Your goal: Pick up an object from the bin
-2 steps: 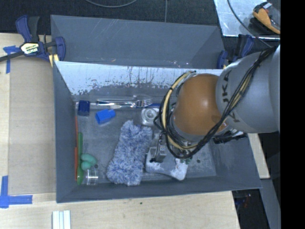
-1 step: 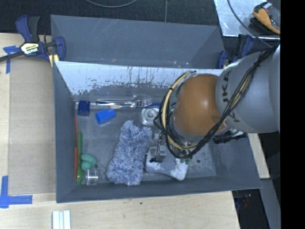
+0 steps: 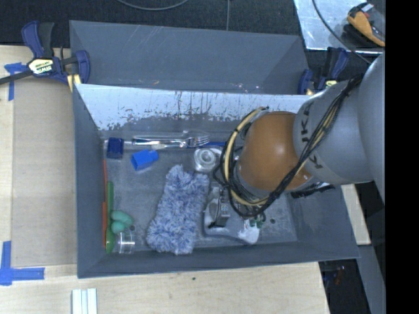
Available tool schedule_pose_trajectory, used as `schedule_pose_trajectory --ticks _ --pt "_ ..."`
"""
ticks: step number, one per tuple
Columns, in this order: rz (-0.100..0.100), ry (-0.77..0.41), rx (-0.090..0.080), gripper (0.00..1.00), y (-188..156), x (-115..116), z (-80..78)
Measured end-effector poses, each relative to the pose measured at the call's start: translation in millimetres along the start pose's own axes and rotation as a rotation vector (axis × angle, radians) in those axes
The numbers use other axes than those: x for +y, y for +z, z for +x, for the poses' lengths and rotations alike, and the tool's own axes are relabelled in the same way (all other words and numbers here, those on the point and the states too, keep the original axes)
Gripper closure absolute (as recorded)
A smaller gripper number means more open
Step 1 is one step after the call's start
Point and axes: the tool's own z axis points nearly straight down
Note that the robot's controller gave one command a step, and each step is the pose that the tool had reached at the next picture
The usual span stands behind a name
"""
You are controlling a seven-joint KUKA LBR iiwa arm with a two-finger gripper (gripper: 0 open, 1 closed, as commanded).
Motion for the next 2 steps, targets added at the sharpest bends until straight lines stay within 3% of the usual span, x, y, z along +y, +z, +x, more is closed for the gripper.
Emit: schedule_pose_trajectory --ticks 1,2 --pt "0.003 -0.036 -0.002 1.00 -1 4 0.0" --pt "0.006 -0.176 -0.007 1.00 -52 -52 9.1"
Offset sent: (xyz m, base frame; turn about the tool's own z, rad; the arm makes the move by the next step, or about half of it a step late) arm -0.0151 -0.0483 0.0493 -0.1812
